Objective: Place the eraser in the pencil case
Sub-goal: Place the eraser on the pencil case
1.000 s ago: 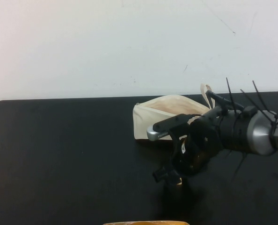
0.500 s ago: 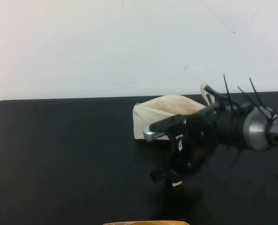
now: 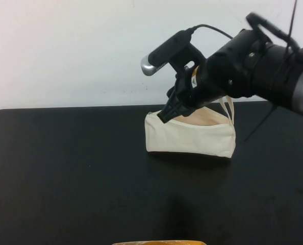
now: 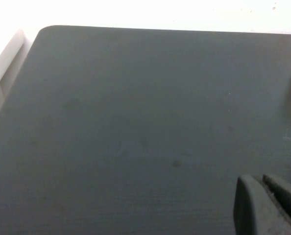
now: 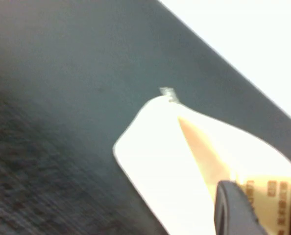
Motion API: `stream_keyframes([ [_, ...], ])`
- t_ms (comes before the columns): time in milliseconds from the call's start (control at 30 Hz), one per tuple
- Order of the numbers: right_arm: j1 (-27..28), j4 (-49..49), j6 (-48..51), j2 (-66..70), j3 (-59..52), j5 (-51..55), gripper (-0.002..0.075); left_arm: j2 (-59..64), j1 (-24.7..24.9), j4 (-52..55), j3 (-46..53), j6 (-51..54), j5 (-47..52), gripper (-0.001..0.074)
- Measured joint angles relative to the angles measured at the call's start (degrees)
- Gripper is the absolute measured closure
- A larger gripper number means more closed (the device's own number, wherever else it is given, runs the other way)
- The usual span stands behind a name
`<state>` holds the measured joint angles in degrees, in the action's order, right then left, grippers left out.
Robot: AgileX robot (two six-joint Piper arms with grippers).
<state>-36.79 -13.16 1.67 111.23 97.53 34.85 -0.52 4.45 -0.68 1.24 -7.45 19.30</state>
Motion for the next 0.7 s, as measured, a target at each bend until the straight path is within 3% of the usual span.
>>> stream_keyframes([
  [200, 0.4, -7.1, -4.0, 3.4, 0.1, -0.7, 0.0510, 0.0, 0.0, 0.0, 0.0, 0.0, 0.0, 0.0737],
  [367, 1.3, -11.4, -8.5, 5.2, 0.1, 0.0, 0.0299, 0.0, 0.0, 0.0, 0.0, 0.0, 0.0, 0.0737],
  [467, 1.6, -12.8, -10.2, 5.1, 0.1, 0.4, 0.0229, 0.0, 0.0, 0.0, 0.0, 0.0, 0.0, 0.0737],
  [600, 1.6, -13.1, -10.6, 3.8, 0.2, 2.4, 0.0249, 0.0, 0.0, 0.0, 0.0, 0.0, 0.0, 0.0737],
  [700, 1.6, -13.1, -10.2, 1.6, 2.0, 6.9, 0.0356, 0.0, 0.0, 0.0, 0.0, 0.0, 0.0, 0.0737],
])
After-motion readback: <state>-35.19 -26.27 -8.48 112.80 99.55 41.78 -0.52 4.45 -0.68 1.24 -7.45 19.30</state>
